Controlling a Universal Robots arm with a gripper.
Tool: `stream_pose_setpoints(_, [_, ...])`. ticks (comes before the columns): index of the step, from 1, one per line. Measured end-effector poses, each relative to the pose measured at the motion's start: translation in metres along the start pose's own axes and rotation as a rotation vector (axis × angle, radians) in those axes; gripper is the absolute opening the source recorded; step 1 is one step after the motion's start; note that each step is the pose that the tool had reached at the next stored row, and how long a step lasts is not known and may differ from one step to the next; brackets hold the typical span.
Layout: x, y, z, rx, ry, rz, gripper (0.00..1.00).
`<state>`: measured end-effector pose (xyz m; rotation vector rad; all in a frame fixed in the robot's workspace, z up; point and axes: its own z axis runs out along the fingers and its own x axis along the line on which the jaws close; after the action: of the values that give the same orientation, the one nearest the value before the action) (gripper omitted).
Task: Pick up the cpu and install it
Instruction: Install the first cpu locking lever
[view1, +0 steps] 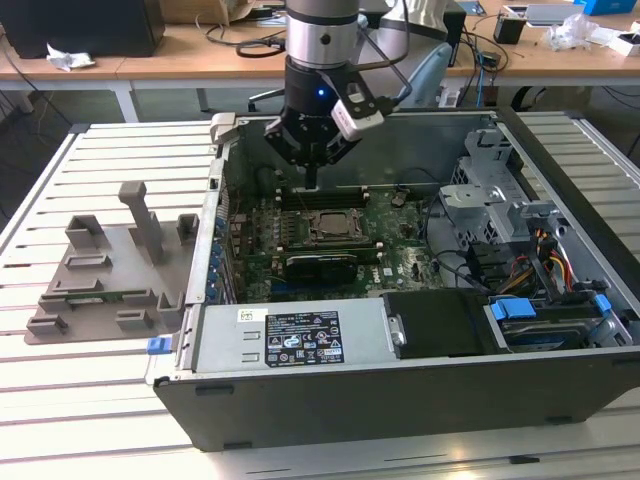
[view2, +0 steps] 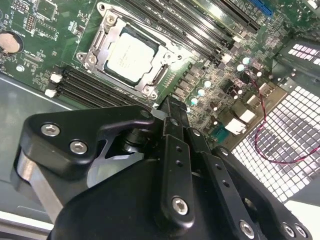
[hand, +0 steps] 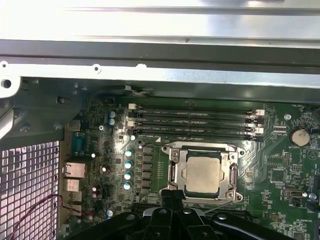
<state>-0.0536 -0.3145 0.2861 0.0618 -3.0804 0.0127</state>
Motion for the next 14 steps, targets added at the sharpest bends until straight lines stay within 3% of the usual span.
stream_pose_setpoints(11, [0.0139,0.0130,0.0013,0.0000,0.0001,0.000,0.11])
stream_pose_setpoints(14, [0.0221,0.0189,0.0041,0.0001,0.0002,0.000,0.11])
